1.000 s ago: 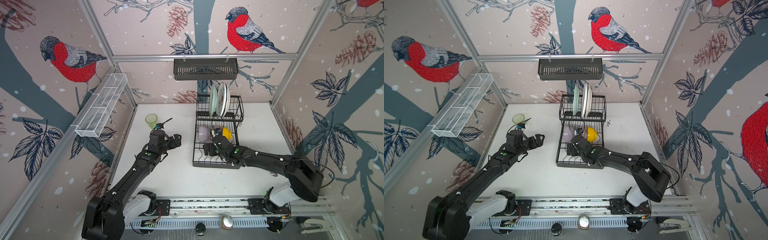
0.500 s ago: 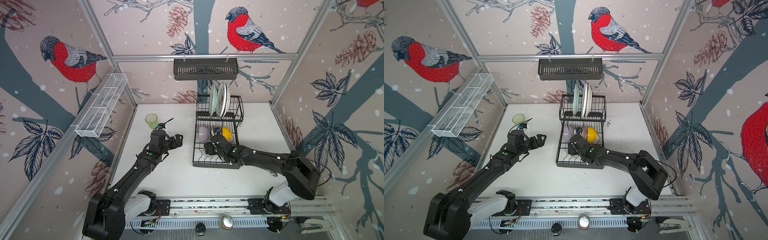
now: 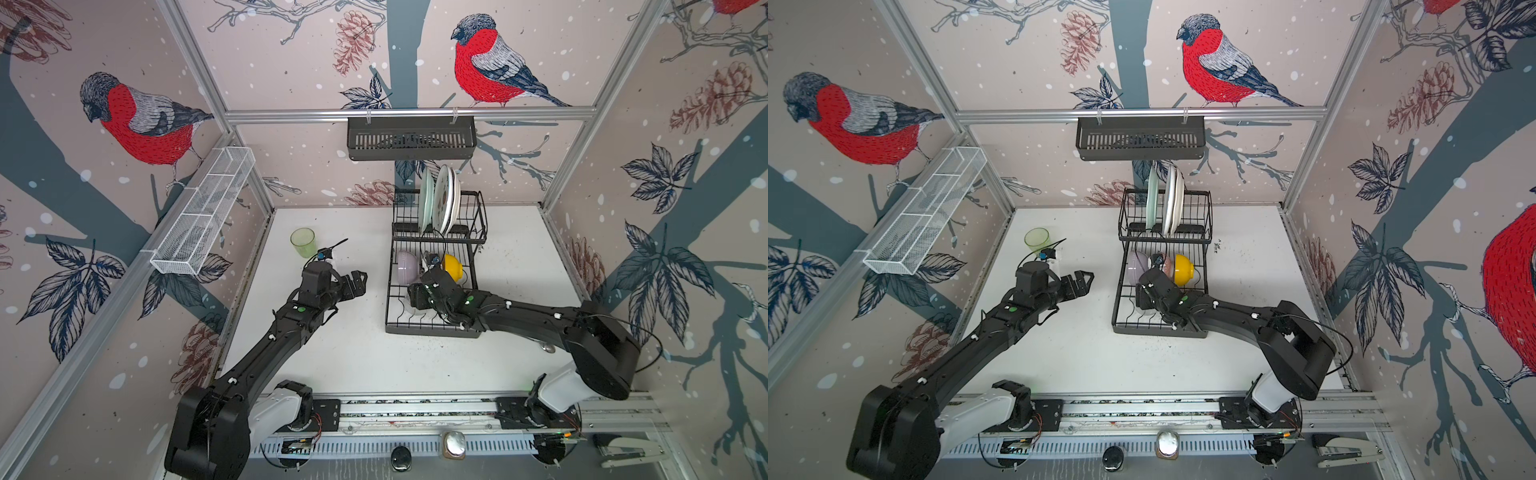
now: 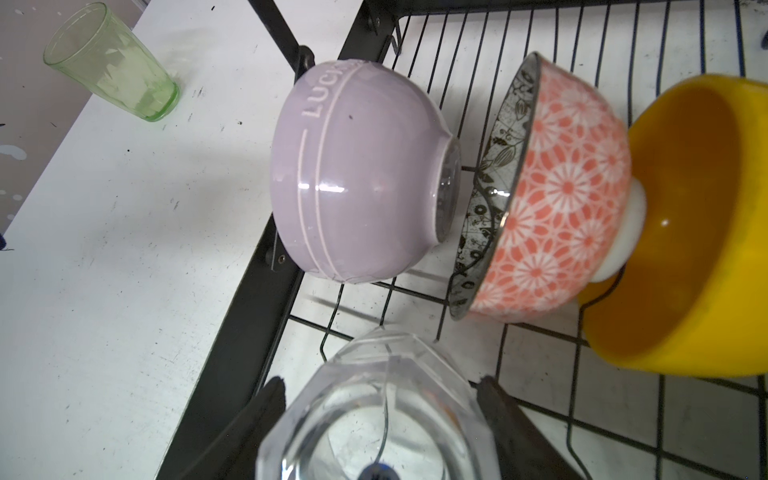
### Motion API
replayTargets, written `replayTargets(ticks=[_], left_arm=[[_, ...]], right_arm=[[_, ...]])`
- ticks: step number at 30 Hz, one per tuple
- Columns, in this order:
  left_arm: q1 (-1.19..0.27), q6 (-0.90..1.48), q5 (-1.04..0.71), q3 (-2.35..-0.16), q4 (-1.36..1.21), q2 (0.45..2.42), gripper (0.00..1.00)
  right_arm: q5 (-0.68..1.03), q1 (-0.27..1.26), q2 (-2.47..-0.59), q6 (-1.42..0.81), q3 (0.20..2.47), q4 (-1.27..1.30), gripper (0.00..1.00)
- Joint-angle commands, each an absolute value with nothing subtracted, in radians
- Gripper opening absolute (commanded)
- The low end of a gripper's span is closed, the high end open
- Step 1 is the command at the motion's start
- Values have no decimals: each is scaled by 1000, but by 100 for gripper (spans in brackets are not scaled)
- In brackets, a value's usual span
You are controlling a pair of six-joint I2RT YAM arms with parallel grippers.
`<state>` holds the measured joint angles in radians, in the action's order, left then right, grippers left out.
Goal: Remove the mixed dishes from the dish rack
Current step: 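Lower the right gripper onto the clear octagonal glass and close on it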
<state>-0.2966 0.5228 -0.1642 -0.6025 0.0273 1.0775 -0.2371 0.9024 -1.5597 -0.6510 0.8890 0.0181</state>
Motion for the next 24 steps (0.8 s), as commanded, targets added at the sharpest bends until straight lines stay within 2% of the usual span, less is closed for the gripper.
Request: replayTargets(ticks=[1, 24], left_arm=[[-298, 521, -186, -596, -30, 1066, 97], [-352, 558, -204, -584, -58, 1029, 97]], right_arm=[[-206, 903, -1551, -664, 885, -25, 64], [-199, 870, -1438, -673, 796, 10, 60]])
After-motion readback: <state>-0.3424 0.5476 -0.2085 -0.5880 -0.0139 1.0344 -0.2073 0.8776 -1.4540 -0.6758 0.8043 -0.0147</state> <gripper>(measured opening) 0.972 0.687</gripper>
